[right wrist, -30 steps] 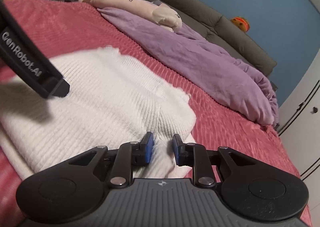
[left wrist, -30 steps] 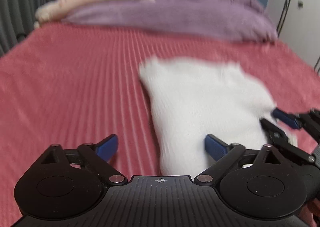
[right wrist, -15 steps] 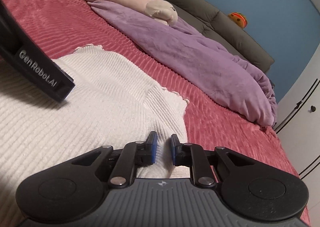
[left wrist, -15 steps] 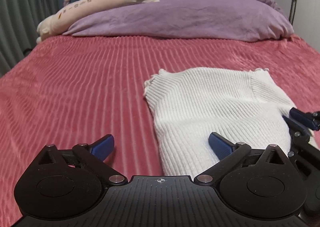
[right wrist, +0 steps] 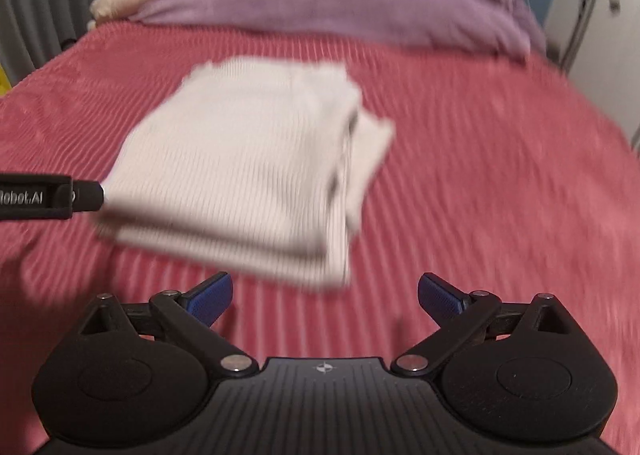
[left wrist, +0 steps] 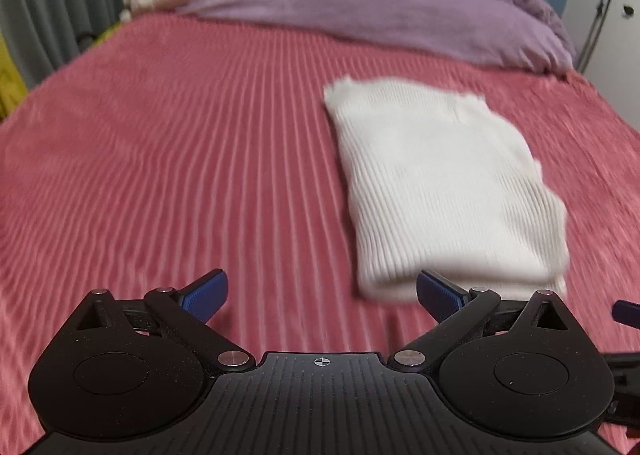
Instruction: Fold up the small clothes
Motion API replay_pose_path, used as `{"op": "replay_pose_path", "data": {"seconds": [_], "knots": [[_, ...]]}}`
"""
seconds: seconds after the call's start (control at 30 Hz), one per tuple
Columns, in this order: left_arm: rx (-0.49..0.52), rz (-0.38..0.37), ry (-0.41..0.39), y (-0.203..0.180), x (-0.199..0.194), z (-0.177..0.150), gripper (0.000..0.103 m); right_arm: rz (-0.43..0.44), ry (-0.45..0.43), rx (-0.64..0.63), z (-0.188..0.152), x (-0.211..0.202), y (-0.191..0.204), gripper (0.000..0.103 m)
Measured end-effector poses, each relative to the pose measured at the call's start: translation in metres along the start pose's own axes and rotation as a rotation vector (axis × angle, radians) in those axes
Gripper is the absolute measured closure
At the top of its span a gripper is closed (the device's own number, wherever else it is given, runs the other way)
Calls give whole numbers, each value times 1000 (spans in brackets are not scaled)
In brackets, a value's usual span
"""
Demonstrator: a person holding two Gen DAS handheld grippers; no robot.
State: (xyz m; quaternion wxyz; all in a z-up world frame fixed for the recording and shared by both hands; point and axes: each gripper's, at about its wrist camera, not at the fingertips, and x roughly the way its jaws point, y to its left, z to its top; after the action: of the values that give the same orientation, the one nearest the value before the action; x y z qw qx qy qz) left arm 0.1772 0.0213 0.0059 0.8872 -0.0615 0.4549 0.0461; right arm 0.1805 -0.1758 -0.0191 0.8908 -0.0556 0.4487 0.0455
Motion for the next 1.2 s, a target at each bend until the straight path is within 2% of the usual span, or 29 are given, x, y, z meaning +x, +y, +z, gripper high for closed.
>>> {"op": "replay_pose_path", "data": {"seconds": [0.13, 0.23, 0.33, 0.43, 0.57, 1.2], "knots": [[8, 49, 79, 3, -8, 5, 0, 72, 74, 48, -2, -15, -3, 4], [36, 58, 110, 2, -17, 10, 0, 34, 131, 73, 10, -21, 1, 4], [55, 44, 112, 1, -28, 9, 0, 1, 303, 67, 26, -12, 4, 4], [71, 53, 95, 0, -37, 5, 0, 6, 250, 96, 23, -25, 3, 4], [87, 73, 98, -2, -43, 2, 0, -22, 216, 63, 21, -38, 10, 4], [117, 60, 76, -9, -51, 2, 0, -38, 156, 39, 27, -54, 16, 4]]}}
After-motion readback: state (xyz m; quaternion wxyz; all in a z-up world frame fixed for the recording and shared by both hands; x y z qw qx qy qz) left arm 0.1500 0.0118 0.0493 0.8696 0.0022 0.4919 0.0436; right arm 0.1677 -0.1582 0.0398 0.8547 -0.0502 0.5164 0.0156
